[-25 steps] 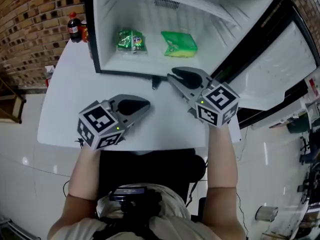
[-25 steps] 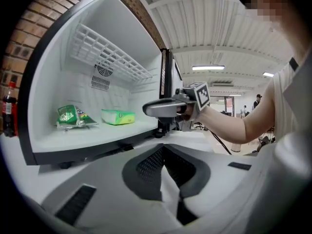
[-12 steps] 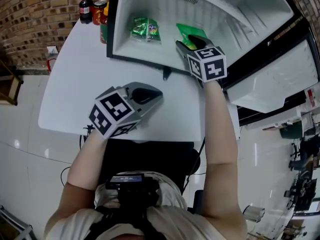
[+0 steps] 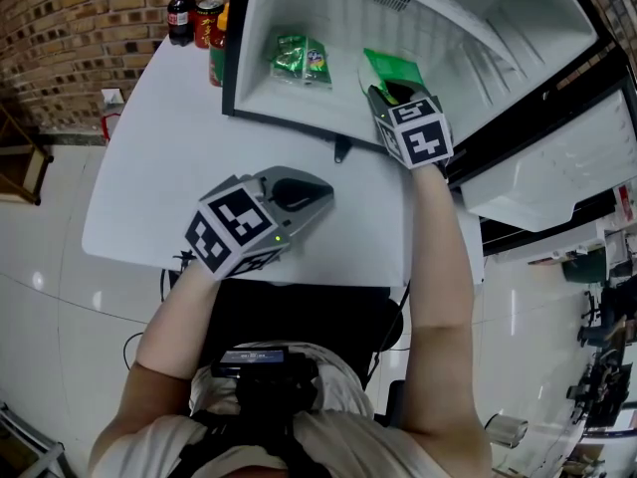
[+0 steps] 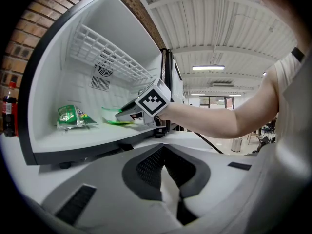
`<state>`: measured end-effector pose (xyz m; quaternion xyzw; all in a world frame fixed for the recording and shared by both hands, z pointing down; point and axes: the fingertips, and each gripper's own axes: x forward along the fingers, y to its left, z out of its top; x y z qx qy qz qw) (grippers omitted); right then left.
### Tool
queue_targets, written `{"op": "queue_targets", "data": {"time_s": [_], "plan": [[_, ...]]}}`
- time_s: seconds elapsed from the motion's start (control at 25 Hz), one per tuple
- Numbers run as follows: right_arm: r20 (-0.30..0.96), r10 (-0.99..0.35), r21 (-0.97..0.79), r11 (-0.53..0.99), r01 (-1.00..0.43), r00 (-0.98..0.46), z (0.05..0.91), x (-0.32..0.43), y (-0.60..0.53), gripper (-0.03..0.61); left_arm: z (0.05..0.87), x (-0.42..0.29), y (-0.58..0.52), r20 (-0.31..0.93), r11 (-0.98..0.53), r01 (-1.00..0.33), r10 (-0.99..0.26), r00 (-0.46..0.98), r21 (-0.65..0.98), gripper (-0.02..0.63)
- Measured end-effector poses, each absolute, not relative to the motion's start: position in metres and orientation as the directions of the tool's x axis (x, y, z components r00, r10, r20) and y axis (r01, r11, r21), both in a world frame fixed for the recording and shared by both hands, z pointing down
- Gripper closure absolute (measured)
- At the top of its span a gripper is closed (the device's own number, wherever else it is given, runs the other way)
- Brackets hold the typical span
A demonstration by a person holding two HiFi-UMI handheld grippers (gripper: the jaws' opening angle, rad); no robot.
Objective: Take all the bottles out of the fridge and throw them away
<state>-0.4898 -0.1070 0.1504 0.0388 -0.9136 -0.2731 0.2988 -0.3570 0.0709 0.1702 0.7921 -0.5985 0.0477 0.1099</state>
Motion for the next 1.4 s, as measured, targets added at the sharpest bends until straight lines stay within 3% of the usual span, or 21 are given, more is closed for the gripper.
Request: {"op": "queue_targets", "data": {"time_s": [0.56,0.96,1.4], "plan": [[0.331,-0.045,0.580,0.798,0.165,-0.942,0.080,-0.435,-0.028,0.512,0.170,-0.360,0.074,0.199,-0.254,-0.960,-0.941,0.273,0.116,0.601],[0.270,0.136,0.454,0.855,0.251,-0.953,0.095,-0.372,0.001,0.511,0.168,-0.361,0.073,0.195,-0.229,-0.965,-0.948,0.250,0.127,0.601],[0.248,0.149,0.409,0.880,0.243,-0.957,0.101,-0.264,0.007,0.511,0.162,-0.283,0.029,0.184,-0.351,-0.929,-0.911,0.368,0.119,0.600]]}}
